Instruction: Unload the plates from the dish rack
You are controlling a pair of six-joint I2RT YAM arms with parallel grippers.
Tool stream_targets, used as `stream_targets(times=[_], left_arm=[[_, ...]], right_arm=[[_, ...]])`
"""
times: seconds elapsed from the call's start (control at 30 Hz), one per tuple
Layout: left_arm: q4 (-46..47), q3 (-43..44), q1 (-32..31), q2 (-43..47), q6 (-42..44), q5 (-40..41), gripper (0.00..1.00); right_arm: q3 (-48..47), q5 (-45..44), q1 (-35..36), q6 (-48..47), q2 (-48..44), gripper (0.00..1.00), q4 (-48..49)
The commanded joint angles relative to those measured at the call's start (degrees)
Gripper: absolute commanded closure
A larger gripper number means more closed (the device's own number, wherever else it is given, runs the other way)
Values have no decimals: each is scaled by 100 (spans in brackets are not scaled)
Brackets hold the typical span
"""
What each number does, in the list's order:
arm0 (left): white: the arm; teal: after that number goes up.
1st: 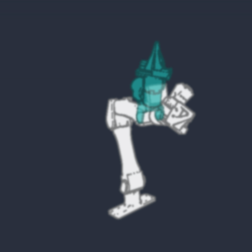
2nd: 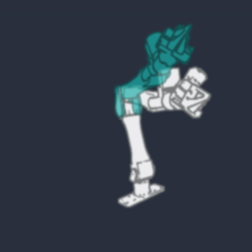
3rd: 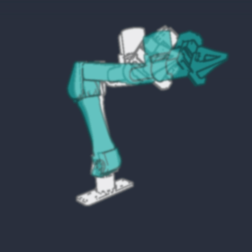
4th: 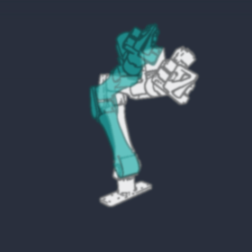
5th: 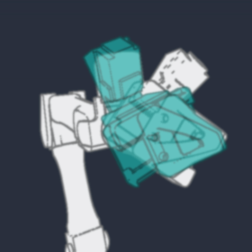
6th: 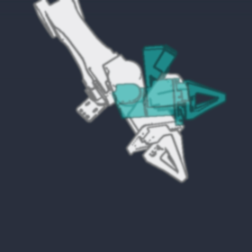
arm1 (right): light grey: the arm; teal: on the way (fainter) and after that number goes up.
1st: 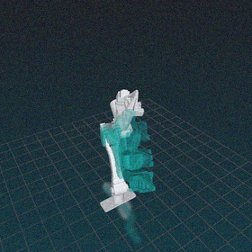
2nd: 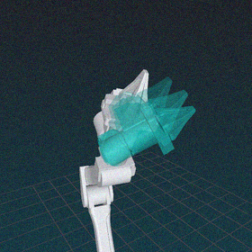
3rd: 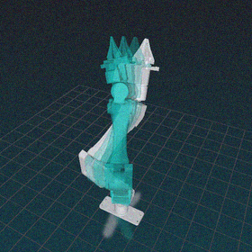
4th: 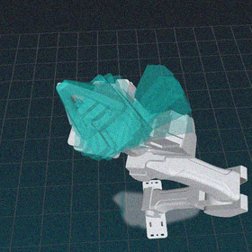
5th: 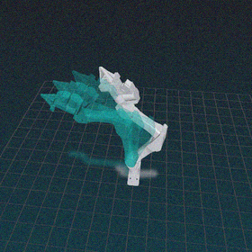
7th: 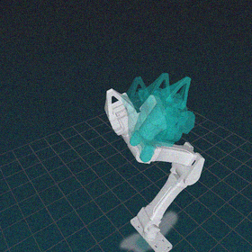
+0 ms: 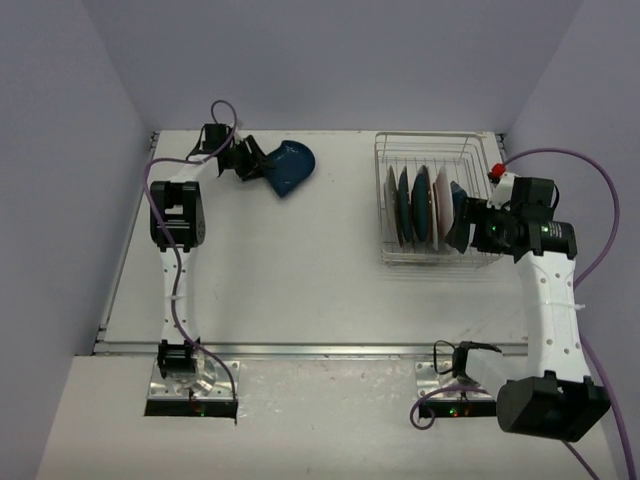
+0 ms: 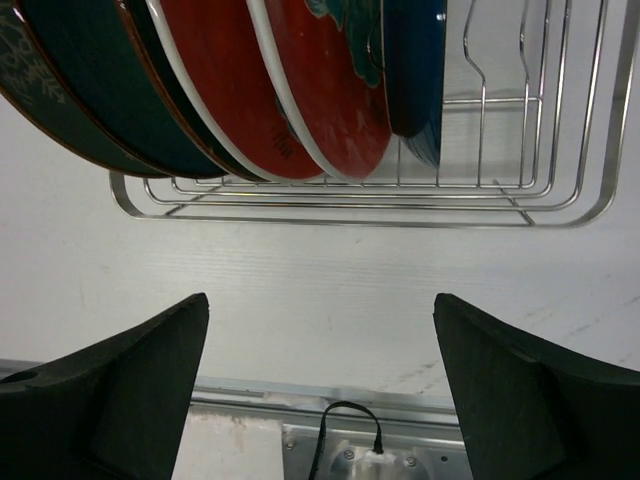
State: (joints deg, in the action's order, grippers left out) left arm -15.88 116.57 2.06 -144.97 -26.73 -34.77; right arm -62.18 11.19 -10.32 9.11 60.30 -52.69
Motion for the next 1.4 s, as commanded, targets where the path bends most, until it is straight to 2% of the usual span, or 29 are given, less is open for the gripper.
stream_targets(times=[0.0, 0.1, 0.27, 0.43, 0.53, 0.63, 0.73, 0.8, 0.93, 1.17, 1.37], left_arm=[[-121, -240, 166, 241, 120, 136, 42], [-323, -263, 296, 715, 392, 101, 33], [-500, -430, 357, 1945, 1082, 296, 25], [-479, -1115, 357, 3334, 1667, 204, 19], [-494, -1502, 357, 3833, 1855, 6, 17], [-295, -2027, 357, 4544, 1943, -4, 16], [-233, -2456, 357, 5215, 2033, 27, 15], [-295, -2570, 357, 5373, 2090, 70, 15], [-734, -2782, 357, 5734, 2421, 369, 15], [-992, -3113, 357, 6158, 2647, 769, 13], [-1238, -3292, 357, 6356, 2647, 1029, 13]], right_arm=[[-634, 571, -85, -107, 324, 18, 333], [-916, 731, -140, -406, 756, 27, 522], [-1167, 933, -250, -765, 1220, 36, 718], [-1476, 1293, -616, -1417, 1700, 41, 749], [-1677, 1532, -897, -1688, 1963, 41, 662], [-2006, 1868, -1242, -2042, 2377, 42, 446], [-2225, 2130, -1294, -2233, 2817, 43, 262], [-2341, 2294, -1289, -2281, 2929, 44, 143], [-2940, 2714, -1296, -2212, 3748, 46, -522], [-3097, 2711, -1281, -2228, 4386, 50, -662], [-2898, 2649, -972, -2372, 4713, 53, -659]])
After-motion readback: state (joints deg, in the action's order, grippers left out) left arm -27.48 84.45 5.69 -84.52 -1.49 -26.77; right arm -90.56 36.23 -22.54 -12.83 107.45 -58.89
